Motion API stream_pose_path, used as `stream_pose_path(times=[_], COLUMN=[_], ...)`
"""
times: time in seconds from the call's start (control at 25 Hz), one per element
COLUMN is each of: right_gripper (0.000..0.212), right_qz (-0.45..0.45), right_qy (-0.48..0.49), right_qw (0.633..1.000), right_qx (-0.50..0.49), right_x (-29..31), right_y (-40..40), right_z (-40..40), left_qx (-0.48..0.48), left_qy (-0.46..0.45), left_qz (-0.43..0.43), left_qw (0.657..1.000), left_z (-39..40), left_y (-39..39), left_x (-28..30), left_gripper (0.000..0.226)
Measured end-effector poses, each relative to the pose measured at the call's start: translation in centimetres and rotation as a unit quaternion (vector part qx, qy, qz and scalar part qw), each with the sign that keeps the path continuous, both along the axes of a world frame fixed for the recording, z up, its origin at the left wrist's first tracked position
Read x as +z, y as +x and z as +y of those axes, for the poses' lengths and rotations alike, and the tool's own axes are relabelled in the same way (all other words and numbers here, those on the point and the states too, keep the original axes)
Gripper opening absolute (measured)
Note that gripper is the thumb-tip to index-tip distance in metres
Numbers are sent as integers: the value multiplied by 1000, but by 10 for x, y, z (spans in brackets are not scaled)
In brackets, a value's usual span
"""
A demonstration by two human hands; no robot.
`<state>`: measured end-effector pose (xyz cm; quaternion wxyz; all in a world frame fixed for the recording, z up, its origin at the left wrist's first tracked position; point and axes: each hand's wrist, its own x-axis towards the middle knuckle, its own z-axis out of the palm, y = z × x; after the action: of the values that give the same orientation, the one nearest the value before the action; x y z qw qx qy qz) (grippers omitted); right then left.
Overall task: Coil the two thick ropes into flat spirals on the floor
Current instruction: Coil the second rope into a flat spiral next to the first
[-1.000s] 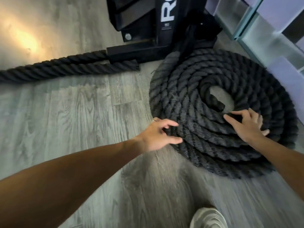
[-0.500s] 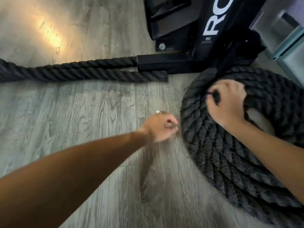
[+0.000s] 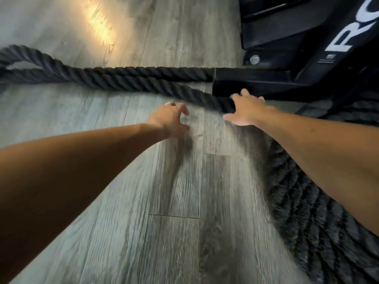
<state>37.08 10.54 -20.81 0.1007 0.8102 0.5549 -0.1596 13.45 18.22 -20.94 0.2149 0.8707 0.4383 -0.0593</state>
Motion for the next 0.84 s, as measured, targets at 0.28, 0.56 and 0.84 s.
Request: stream_pose_path(times=[0.28,0.56,0.84], right_gripper=[35,47,51], right_qz=[126,97,269], right_qy=[26,113,121], right_qw=[983,984,857], right_qx=[133,99,-423], right_x=[-5,1,12], right_y=[-90,-142,-156], right_z=[-125,-261,-314], left_qx=[-192,-248,-55], left_qy=[167,109,-157], left_qz=[145,187,104], left_qw=[956,944,981], left_z=[-56,-203,-346], left_y=[-45,-100,-51], left_x=[-6,6,4], left_gripper=[82,81,57])
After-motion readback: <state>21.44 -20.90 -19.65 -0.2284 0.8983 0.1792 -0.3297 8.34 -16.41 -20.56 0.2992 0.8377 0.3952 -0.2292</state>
